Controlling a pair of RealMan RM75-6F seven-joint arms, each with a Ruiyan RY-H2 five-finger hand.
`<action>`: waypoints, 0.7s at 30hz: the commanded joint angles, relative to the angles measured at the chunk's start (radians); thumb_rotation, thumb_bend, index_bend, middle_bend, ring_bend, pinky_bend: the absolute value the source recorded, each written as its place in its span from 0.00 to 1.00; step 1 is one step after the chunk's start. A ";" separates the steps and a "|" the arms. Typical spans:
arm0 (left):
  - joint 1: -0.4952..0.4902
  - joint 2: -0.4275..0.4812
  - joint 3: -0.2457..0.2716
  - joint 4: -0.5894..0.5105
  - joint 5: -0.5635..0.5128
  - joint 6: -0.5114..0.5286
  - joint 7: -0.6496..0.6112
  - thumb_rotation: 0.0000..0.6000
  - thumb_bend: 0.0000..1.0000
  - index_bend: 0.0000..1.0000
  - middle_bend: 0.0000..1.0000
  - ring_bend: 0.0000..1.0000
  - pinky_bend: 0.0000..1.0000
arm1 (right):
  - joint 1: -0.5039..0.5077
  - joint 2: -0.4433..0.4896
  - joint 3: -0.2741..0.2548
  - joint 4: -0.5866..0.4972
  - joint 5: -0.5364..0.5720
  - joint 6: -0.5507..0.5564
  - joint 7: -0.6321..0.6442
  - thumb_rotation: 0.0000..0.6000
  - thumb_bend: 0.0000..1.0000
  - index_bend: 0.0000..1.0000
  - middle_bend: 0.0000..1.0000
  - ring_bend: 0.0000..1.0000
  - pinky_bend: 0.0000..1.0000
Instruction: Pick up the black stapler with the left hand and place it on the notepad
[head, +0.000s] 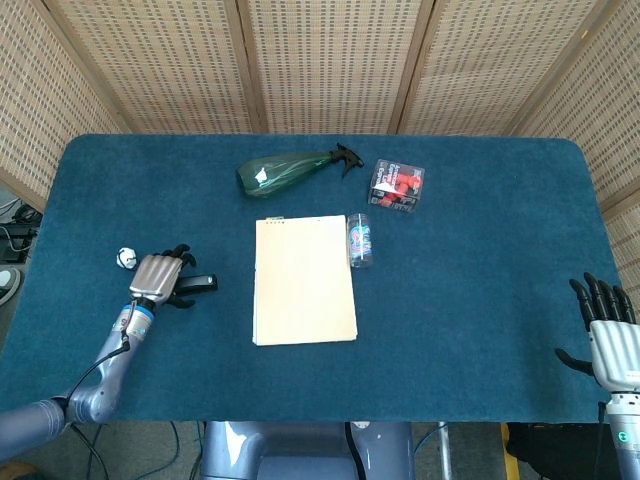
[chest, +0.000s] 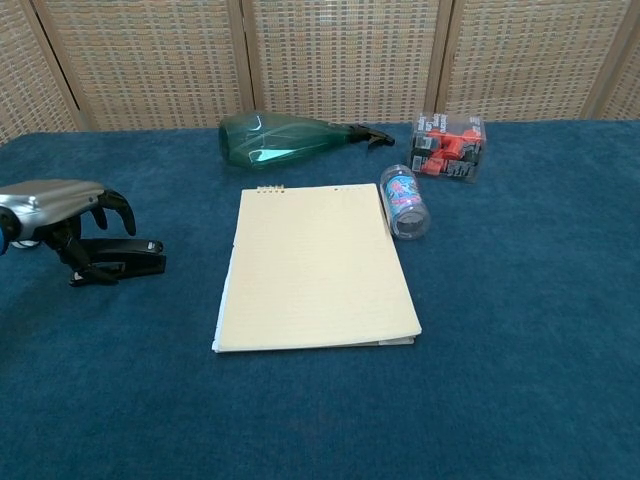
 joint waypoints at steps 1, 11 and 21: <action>-0.009 -0.013 0.003 0.018 -0.007 -0.008 -0.003 1.00 0.14 0.34 0.19 0.30 0.43 | 0.002 -0.003 -0.001 0.002 0.000 -0.002 -0.003 1.00 0.00 0.00 0.00 0.00 0.00; -0.019 -0.030 0.017 0.053 -0.002 -0.021 -0.035 1.00 0.18 0.32 0.19 0.32 0.45 | 0.004 -0.010 -0.003 0.002 0.005 -0.011 -0.016 1.00 0.00 0.00 0.00 0.00 0.00; -0.028 -0.051 0.027 0.099 -0.009 -0.025 -0.040 1.00 0.27 0.37 0.23 0.35 0.48 | 0.006 -0.015 -0.005 0.003 0.009 -0.018 -0.027 1.00 0.00 0.00 0.00 0.00 0.00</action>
